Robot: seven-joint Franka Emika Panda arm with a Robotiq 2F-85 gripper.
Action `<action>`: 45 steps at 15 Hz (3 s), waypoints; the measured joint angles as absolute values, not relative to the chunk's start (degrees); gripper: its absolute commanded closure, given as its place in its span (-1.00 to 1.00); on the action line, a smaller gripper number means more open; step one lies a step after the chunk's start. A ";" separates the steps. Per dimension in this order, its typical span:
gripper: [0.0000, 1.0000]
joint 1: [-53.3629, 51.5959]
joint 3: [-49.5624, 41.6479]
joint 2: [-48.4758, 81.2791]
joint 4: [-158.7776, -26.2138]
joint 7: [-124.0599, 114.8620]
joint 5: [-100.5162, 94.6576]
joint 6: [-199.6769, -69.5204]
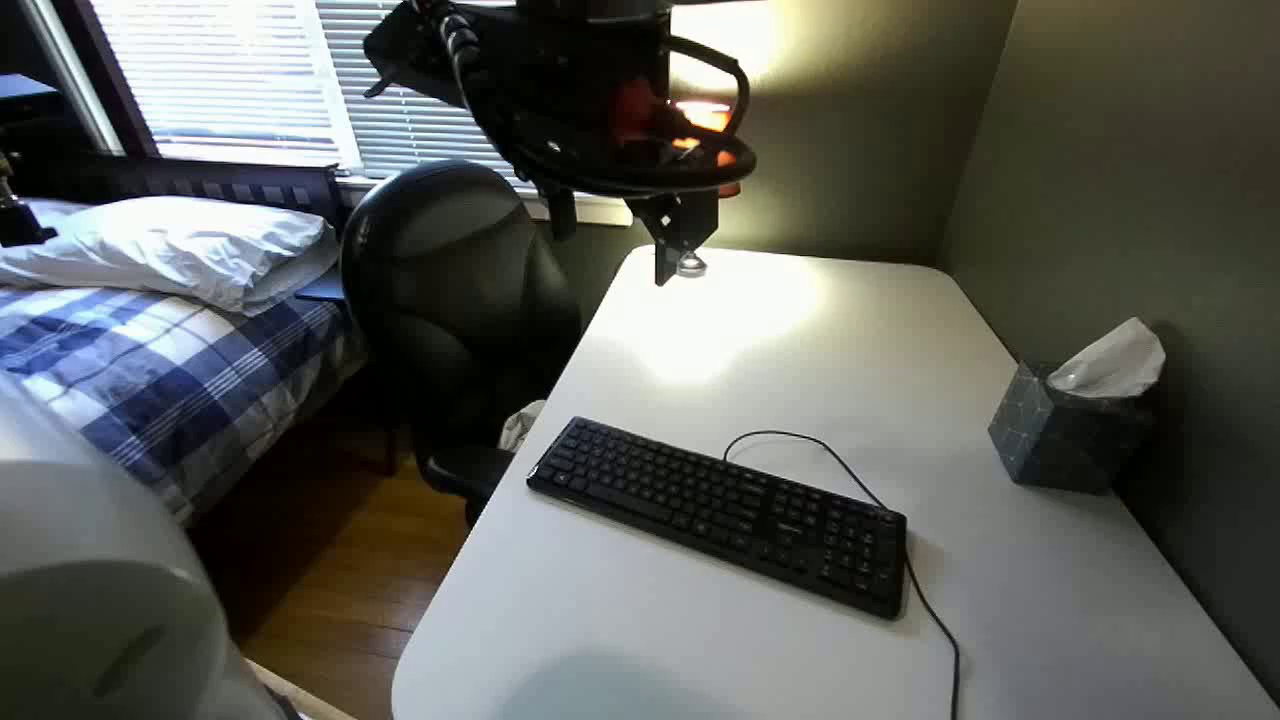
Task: Press a key on the keyboard
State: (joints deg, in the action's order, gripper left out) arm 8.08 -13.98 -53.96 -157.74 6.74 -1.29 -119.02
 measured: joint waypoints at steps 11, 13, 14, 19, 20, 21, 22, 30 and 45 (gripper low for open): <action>-1.00 8.57 -14.08 -52.18 -157.55 6.47 -1.29 -119.31; -1.00 9.04 -14.46 -49.04 -157.55 6.17 -1.29 -120.85; -1.00 9.21 -14.72 -47.09 -157.56 5.95 -1.27 -122.02; -1.00 10.00 -15.51 -35.74 -157.69 5.43 -0.85 -129.53; -1.00 10.09 -15.53 -33.65 -157.73 5.37 -0.54 -131.32; -1.00 10.17 -15.54 -31.60 -157.76 5.36 -0.14 -133.04; -1.00 10.20 -15.56 -29.58 -157.77 5.36 0.37 -134.82; -0.46 10.21 -15.97 -16.43 -157.79 5.38 6.13 -146.83; 1.00 9.31 -14.94 -1.84 -156.35 7.37 22.79 -154.66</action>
State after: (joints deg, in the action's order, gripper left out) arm 9.31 -14.94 -1.84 -156.35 7.37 22.79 -154.66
